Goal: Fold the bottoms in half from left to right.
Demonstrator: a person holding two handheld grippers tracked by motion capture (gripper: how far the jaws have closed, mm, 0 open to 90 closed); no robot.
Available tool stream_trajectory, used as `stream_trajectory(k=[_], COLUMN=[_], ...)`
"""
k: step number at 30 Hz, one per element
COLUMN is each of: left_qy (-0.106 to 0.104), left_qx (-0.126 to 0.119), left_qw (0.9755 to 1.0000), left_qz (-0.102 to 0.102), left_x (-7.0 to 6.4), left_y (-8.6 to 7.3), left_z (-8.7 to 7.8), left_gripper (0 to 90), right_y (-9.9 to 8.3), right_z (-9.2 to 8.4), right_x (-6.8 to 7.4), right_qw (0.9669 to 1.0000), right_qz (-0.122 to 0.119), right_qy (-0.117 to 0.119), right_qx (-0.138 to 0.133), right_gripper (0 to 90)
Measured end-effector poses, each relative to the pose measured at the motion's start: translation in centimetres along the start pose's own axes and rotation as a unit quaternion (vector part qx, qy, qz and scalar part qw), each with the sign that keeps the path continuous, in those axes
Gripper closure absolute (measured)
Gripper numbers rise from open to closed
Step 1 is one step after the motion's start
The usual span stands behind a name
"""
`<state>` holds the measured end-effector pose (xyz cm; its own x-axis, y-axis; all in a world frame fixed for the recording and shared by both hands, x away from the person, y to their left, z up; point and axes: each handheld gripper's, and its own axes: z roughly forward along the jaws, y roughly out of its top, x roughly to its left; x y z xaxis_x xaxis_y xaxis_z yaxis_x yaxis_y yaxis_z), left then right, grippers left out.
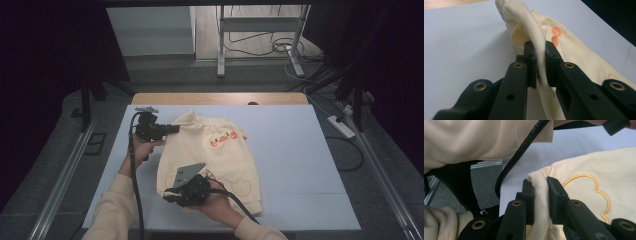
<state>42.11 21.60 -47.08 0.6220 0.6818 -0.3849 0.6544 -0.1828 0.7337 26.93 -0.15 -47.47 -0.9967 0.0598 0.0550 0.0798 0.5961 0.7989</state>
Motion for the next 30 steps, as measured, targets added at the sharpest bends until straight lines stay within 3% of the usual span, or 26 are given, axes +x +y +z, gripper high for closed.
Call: stream_trajectory(k=[7, 14, 30], left_qy=[0.005, 0.014, 0.018], left_qx=[0.006, -0.013, -0.003], left_qw=[0.9999, 0.9998, 0.9997], left_qz=[-0.007, -0.009, -0.017], left_x=[0.3, 0.1, 0.2], left_y=[-0.2, -0.2, -0.4], left_z=[0.3, -1.9, -0.5], left_gripper=[82.0, 82.0, 81.9], right_y=[-0.5, 0.2, -1.2], right_z=[0.2, 0.1, -1.2], right_x=[-0.3, 0.1, -0.3], right_qw=[0.9999, 0.9999, 0.9999], right_qz=[0.007, -0.002, 0.013], right_qy=[0.001, 0.01, -0.005], right_qx=[0.008, -0.011, -0.003], right_gripper=[76.7, 77.2, 77.4])
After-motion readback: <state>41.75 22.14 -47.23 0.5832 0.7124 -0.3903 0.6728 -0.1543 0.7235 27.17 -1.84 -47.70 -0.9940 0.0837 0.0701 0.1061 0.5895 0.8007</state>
